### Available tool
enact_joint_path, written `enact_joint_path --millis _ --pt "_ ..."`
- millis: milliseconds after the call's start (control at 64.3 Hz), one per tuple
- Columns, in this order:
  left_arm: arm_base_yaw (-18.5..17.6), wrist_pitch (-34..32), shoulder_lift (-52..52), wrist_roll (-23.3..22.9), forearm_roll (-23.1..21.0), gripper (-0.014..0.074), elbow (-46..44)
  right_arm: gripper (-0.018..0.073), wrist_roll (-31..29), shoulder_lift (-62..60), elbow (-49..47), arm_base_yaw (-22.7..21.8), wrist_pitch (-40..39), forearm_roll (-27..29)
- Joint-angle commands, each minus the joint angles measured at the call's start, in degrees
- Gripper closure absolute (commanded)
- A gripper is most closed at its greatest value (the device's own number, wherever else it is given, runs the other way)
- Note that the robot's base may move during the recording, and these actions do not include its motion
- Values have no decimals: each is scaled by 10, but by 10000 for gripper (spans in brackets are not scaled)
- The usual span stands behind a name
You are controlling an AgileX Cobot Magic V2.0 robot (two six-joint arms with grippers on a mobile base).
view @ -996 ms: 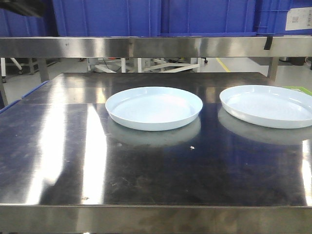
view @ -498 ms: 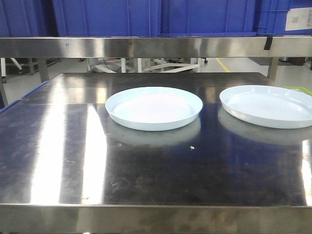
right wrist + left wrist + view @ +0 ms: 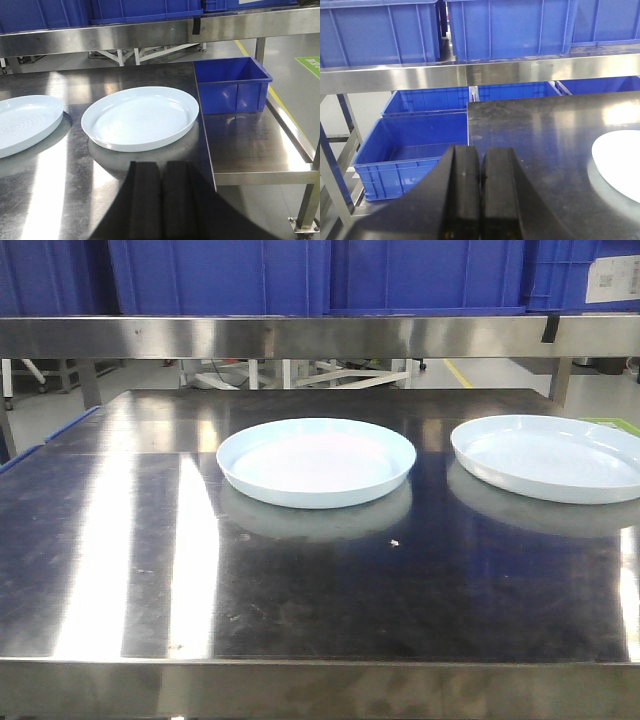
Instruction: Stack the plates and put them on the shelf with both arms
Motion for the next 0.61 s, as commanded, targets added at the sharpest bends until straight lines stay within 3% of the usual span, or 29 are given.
enact_joint_path --millis 0,389,591 --pt "2 -47 0 -1 -6 507 -16 503 -2 -11 1 -3 -49 -5" --pt "2 -47 0 -1 -6 514 -16 503 -2 -11 1 -3 -58 -5" --pt "2 -47 0 -1 -6 514 -16 503 -2 -11 -6 -3 -136 -5"
